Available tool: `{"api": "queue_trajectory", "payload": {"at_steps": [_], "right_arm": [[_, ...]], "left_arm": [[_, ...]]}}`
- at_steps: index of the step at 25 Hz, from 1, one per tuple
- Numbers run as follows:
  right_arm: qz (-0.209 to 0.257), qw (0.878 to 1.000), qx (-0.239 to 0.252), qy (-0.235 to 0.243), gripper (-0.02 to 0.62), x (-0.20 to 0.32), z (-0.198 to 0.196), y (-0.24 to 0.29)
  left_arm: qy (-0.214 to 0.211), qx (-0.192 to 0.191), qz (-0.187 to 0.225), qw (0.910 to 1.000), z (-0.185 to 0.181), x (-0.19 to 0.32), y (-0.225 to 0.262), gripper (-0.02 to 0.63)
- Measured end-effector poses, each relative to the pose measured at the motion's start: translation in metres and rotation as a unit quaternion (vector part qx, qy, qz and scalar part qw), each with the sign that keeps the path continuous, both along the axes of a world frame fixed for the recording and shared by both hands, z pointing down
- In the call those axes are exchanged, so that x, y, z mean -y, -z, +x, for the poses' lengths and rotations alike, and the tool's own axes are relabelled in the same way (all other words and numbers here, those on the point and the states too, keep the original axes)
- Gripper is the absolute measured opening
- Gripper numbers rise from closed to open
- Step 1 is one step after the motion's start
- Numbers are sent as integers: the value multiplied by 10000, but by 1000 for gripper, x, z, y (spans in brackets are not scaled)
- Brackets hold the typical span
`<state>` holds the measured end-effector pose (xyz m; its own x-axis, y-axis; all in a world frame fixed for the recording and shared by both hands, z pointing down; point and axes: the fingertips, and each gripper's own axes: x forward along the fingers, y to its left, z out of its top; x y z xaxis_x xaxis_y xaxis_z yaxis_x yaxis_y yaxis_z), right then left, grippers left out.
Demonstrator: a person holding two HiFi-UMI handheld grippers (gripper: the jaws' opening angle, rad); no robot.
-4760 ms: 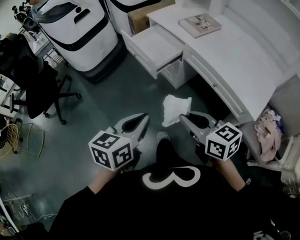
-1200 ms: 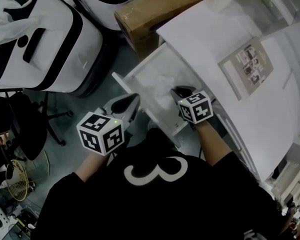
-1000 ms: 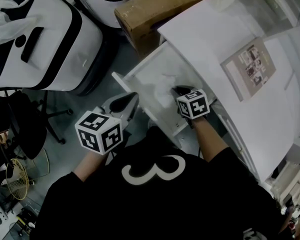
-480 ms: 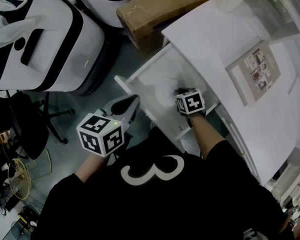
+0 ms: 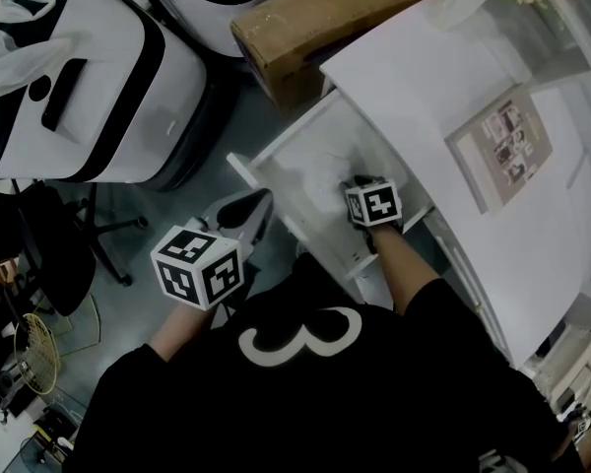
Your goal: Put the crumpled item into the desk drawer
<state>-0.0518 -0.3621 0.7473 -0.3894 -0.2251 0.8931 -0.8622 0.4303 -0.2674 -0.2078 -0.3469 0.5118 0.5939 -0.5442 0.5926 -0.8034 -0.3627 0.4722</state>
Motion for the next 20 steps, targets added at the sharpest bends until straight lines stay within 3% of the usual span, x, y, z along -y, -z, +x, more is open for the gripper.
{"api": "queue_trajectory", "payload": {"at_steps": [5, 13, 17, 20], "right_arm": [[209, 9998, 31, -66, 229, 4, 0, 13], [700, 9953, 674, 38, 239, -2, -2, 80], [1212, 9864, 1110, 51, 239, -13, -1, 138], [1706, 9726, 1582, -23, 238, -23, 1, 194]], "left_arm": [[36, -24, 10, 10000, 3, -4, 1, 9], [114, -65, 139, 9998, 15, -23, 15, 9], [151, -104, 276, 9995, 26, -37, 32, 9], [187, -162, 378, 9990, 34, -52, 48, 9]]}}
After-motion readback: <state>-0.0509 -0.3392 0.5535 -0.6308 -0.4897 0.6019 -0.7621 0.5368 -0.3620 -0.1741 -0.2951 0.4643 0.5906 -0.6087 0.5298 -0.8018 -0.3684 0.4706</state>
